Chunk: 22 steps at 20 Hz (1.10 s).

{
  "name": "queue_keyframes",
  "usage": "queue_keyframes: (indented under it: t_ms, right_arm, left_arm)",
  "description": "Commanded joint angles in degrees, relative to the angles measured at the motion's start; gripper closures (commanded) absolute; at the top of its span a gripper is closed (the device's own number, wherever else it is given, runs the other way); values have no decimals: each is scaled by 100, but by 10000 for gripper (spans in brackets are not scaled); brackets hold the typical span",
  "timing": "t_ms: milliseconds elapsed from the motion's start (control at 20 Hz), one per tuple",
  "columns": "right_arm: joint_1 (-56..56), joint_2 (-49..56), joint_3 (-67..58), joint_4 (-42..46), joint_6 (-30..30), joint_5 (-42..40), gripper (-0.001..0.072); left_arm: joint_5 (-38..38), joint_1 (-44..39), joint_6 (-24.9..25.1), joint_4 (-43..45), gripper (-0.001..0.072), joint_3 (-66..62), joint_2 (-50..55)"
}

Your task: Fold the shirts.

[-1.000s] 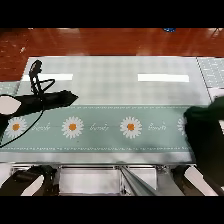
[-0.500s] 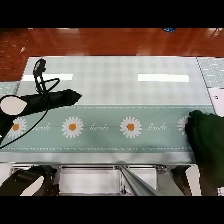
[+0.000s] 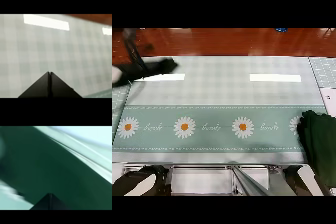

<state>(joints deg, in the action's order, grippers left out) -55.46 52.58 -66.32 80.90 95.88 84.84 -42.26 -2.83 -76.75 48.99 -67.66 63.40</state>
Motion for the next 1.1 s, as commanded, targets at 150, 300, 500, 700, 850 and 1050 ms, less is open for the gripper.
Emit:
queue_keyframes:
  t_ms: [150, 300, 500, 700, 850, 1050]
  right_arm:
    - [3620, 1071, -1694, -2487, -833, -2216, 688]
    - [5823, 1808, -1692, -608, -765, -2100, 688]
    - [6795, 2942, -1692, 1375, 323, -1996, 689]
    - [6793, 3405, -1692, 1257, 391, -1757, 688]
    - [6793, 3366, -1694, 1263, 391, -1685, 688]
    - [6793, 3368, -1694, 1263, 391, -1718, 688]
  left_arm:
    - [-1305, -378, -109, 577, 689, -2715, 769]
    - [-1626, -1123, -570, 1823, 689, -2035, 780]
    - [-1287, -1346, -1539, 3248, 688, -918, 1266]
    - [-1547, -1217, -1694, 3163, 688, -918, 1576]
    - [-1646, -1217, -1700, 3163, 688, -916, 1591]
    - [-1628, -1217, -1700, 3163, 688, -916, 1591]
